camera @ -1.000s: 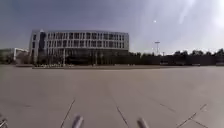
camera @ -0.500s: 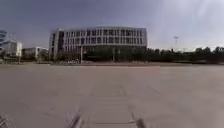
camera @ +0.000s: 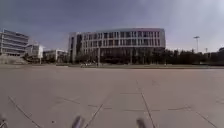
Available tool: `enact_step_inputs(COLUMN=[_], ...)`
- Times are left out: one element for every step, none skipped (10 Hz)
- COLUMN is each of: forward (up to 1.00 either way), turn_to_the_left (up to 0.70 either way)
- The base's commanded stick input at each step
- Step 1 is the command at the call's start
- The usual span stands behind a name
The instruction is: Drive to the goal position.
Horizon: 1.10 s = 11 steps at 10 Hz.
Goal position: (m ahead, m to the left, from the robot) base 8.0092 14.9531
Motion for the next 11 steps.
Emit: enact_step_inputs(forward=[1.0,1.0,1.0,1.0,1.0,1.0,1.0,1.0,1.0,1.0,1.0], turn_to_the_left=[0.4,0.4,0.4,0.4,0.4,0.4,0.4,0.4,0.4,0.4,0.4])
